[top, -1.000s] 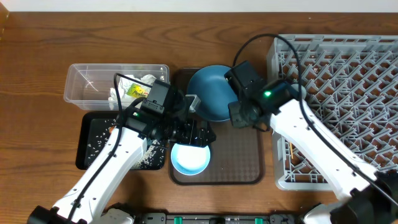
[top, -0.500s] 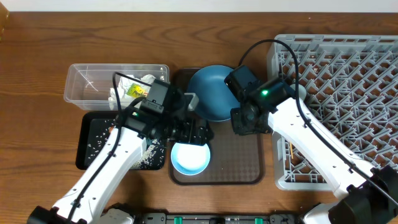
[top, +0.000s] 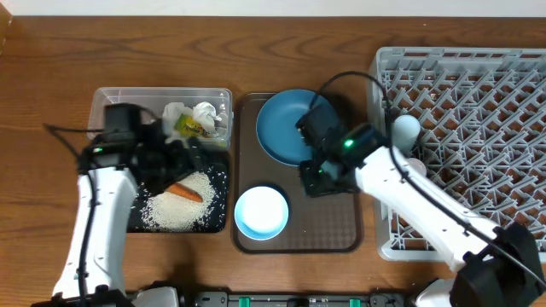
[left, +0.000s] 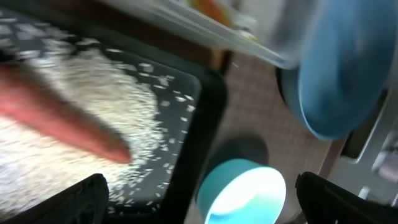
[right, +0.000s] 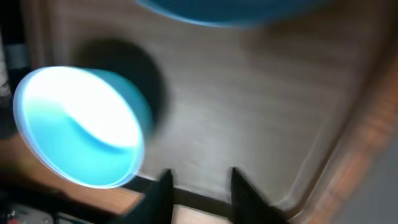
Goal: Sort waste into correct bins and load items into the dishwasher rack
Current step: 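Lower right gripper onto the white bowl rim and grasp it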
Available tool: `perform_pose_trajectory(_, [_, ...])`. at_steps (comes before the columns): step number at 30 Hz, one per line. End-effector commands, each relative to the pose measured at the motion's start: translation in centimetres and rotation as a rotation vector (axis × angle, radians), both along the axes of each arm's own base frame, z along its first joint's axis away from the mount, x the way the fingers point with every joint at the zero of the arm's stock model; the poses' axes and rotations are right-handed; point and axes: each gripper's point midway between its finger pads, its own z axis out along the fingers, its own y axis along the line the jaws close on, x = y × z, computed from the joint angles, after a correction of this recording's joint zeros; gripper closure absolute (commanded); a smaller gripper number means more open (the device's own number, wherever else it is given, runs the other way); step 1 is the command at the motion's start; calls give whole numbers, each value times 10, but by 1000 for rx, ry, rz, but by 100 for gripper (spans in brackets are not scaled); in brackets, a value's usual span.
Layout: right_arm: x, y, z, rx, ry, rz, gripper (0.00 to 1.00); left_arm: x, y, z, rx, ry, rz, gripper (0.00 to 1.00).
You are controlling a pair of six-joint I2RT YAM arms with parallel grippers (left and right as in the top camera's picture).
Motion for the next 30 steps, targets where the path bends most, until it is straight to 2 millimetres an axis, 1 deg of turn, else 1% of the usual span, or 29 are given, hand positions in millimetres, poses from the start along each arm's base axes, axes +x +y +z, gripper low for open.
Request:
perform_pose_trajectory(1, [-24,31,-8,104,55,77,62,-1,14,-1,-25,12,67,1])
perform_pose_trajectory(4, [-32,43,-20,111,21,124,52,-3,20,-1,-28,23,89,1])
perform_pose_trajectory(6, [-37,48,-27,114,9,149,51,-3,20,-1,-28,24,88,1])
perform_pose_trajectory(8, [-41,51,-31,118,5,163,53,-3,20,-1,-28,24,89,1])
perform_pose_trajectory(14, [-40,49,-34,87,-22,167,47,-3,20,-1,-28,23,88,1])
perform_pose_trajectory(20, [-38,46,-36,71,-34,162,46,-3,20,-1,-28,23,89,1])
perform_pose_trajectory(28, [-39,43,-43,64,-31,149,45,-3,20,-1,-27,23,88,1])
perform_pose_trajectory(29, [-39,43,-44,66,-33,149,43,-3,20,-1,-27,23,88,1])
perform_pose_trajectory(30, [-40,44,-46,69,-36,151,40,-3,20,-1,-27,23,88,1])
